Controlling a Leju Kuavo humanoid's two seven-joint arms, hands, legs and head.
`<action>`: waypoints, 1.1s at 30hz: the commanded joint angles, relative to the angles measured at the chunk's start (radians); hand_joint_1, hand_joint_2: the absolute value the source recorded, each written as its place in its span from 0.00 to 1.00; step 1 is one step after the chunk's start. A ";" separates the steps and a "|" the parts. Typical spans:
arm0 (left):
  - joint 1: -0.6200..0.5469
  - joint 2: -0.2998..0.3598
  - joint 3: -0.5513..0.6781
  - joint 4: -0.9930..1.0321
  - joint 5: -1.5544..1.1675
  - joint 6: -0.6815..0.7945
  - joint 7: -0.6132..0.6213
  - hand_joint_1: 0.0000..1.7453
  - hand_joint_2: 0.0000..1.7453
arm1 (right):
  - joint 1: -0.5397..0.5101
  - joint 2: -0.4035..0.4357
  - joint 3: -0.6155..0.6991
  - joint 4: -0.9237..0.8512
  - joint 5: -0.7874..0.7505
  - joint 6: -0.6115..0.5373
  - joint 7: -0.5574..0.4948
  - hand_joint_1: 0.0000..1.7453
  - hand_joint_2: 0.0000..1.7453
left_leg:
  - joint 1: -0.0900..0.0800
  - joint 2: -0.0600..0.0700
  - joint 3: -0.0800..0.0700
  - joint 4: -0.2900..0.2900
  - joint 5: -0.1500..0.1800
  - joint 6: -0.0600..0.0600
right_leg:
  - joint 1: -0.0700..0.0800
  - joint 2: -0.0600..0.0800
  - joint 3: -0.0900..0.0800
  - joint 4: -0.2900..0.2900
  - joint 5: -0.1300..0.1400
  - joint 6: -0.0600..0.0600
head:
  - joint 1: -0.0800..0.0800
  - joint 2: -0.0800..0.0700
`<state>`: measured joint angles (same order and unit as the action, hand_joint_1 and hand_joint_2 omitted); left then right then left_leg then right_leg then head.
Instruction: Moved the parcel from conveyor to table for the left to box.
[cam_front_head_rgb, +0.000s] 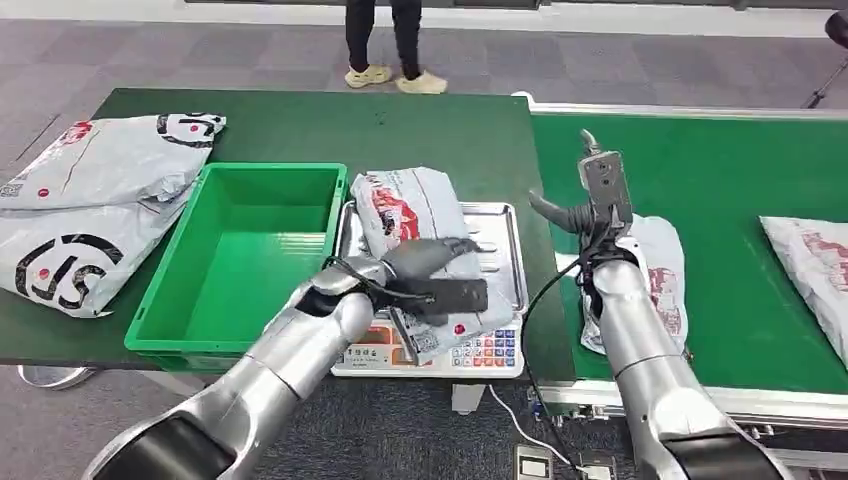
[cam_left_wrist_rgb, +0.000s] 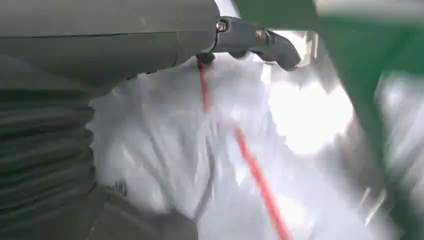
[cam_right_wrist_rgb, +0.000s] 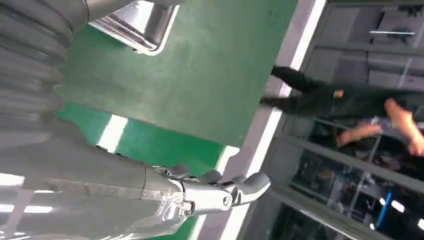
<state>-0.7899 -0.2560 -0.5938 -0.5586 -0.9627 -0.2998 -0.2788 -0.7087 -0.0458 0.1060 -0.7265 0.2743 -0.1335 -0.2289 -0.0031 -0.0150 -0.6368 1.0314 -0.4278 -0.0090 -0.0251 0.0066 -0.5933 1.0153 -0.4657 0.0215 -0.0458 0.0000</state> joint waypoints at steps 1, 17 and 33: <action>-0.109 0.033 -0.244 0.222 -0.047 -0.061 -0.025 0.00 1.00 | -0.122 0.048 -0.044 0.232 -0.018 0.014 -0.015 0.00 1.00 | 0.001 0.003 0.002 -0.001 -0.001 -0.001 | 0.001 0.001 0.001 -0.001 0.000 -0.002 | 0.000 0.000; -0.176 0.036 -0.205 0.186 0.065 -0.092 -0.131 1.00 1.00 | -0.097 0.008 -0.007 0.190 -0.067 0.067 -0.019 0.00 1.00 | 0.001 0.002 0.005 -0.003 0.001 0.000 | 0.001 0.000 0.006 -0.003 0.001 -0.002 | 0.000 0.000; -0.258 0.113 -0.108 -0.292 0.338 -0.036 -0.067 1.00 1.00 | -0.087 -0.025 0.004 0.157 -0.129 0.079 -0.015 0.00 1.00 | 0.001 0.000 0.000 0.001 0.001 0.000 | 0.001 -0.001 0.001 0.001 0.000 -0.001 | 0.000 0.000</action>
<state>-0.9942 -0.1835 -0.7282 -0.6644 -0.6940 -0.3640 -0.3692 -0.7579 -0.0549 0.1061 -0.5856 0.1686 -0.0450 -0.2548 -0.0028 -0.0168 -0.6353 1.0313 -0.4268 -0.0088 -0.0249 0.0051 -0.5911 1.0154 -0.4658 0.0216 -0.0461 0.0000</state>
